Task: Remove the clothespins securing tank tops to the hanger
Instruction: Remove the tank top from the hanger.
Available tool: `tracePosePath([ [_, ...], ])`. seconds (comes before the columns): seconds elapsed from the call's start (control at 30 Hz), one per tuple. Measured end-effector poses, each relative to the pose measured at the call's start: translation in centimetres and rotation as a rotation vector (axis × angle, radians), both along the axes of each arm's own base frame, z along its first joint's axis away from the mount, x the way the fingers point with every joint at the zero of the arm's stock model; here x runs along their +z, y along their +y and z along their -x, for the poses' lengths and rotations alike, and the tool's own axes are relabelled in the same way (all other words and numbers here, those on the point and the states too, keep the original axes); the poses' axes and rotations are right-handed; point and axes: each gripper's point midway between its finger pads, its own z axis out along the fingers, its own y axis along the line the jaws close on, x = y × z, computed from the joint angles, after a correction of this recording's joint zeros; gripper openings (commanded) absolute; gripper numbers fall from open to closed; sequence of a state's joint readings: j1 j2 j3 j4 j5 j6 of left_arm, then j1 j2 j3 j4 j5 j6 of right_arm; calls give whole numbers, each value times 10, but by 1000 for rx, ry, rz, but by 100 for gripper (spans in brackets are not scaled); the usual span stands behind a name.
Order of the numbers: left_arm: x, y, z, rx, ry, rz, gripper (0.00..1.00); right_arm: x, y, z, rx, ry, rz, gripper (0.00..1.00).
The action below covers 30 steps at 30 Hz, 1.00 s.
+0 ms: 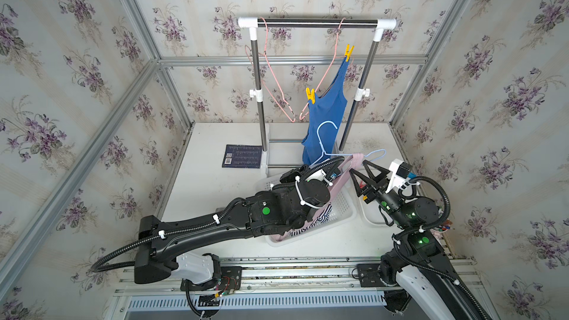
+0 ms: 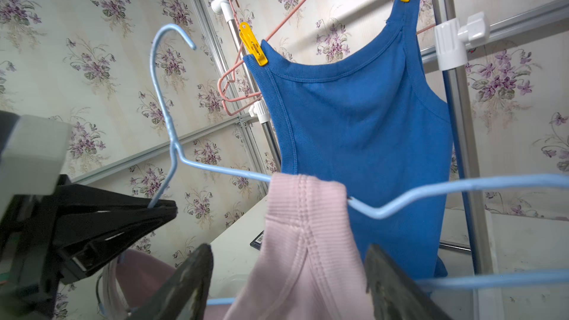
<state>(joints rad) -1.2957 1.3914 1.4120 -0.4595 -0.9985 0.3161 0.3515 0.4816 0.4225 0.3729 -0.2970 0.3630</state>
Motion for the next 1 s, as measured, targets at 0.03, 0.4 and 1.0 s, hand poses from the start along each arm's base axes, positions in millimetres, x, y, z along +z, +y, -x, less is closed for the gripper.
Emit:
tracePosePath([
  [0.03, 3, -1, 2, -6, -6, -8, 4, -2, 1, -2, -3, 10, 2, 76],
  [0.4, 5, -6, 15, -30, -34, -77, 5, -8, 5, -21, -16, 39, 6, 50],
  [1.0, -3, 8, 7, 45, -84, -200, 3, -19, 14, -34, 10, 124, 25, 6],
])
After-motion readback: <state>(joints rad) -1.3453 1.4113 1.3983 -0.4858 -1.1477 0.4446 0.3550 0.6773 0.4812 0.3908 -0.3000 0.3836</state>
